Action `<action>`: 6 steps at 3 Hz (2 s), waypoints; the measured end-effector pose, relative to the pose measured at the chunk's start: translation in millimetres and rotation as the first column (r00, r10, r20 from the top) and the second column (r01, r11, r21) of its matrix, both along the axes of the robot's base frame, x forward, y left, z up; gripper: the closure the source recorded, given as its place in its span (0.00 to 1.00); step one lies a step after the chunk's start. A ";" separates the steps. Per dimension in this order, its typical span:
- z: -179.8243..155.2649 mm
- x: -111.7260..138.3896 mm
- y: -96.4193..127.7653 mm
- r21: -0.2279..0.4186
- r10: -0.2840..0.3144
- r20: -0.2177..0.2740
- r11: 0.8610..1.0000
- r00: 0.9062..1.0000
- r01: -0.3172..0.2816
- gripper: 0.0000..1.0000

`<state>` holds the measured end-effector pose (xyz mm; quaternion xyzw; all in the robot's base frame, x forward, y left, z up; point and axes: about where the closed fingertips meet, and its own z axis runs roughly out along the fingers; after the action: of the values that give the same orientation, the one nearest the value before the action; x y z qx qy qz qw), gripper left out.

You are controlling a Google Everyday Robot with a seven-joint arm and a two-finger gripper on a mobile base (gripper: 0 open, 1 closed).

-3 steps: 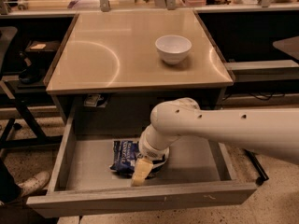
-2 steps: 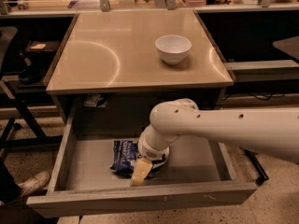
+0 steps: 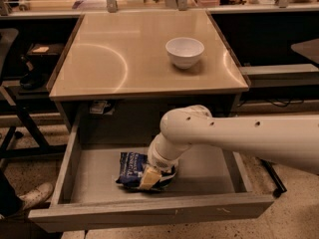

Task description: Pick blue chip bag from top drawer and place on counter

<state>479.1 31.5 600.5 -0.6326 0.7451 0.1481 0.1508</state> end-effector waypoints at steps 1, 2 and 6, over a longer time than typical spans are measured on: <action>0.0 0.0 0.0 0.000 0.000 0.000 1.000 1.000 0.000 0.65; 1.6 -0.9 0.8 0.002 0.005 -0.005 1.000 1.000 -0.005 0.88; 155.3 -16.9 10.2 0.009 0.102 -0.063 0.995 0.993 -0.102 1.00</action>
Offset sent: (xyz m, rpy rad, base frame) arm -0.0014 0.0013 0.0059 0.0071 0.0118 0.0105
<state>462.2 41.7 755.9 -0.6645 0.7156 0.1777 0.1214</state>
